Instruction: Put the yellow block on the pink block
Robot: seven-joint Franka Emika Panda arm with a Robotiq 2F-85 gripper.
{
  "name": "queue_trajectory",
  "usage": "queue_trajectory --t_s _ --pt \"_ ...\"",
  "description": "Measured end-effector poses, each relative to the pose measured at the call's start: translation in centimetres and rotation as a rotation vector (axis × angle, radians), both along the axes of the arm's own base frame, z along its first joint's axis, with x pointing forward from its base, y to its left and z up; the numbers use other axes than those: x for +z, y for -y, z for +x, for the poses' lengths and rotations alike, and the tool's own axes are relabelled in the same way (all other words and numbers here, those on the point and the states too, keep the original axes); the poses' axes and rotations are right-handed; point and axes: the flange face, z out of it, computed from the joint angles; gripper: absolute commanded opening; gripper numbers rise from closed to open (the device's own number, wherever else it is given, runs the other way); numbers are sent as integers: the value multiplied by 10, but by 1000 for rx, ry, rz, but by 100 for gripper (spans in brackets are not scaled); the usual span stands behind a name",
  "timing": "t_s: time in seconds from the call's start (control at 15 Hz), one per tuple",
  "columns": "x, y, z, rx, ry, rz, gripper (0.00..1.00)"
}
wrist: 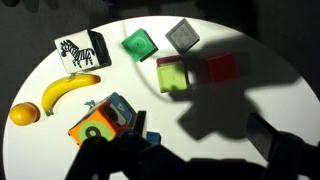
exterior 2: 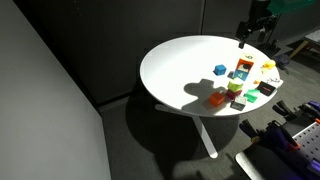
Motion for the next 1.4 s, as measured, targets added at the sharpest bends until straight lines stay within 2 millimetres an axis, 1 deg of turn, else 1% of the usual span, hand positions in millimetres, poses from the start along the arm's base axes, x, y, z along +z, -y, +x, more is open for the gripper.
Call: queue_trajectory --t_s 0.47,0.8,1.07,1.4 --pt "38 3 -19 -8 -1 -3 100" --pt "60 6 -37 -12 11 -5 100" --pt "71 7 -54 -12 35 -4 100" --pt "81 10 -72 -3 72 -2 100"
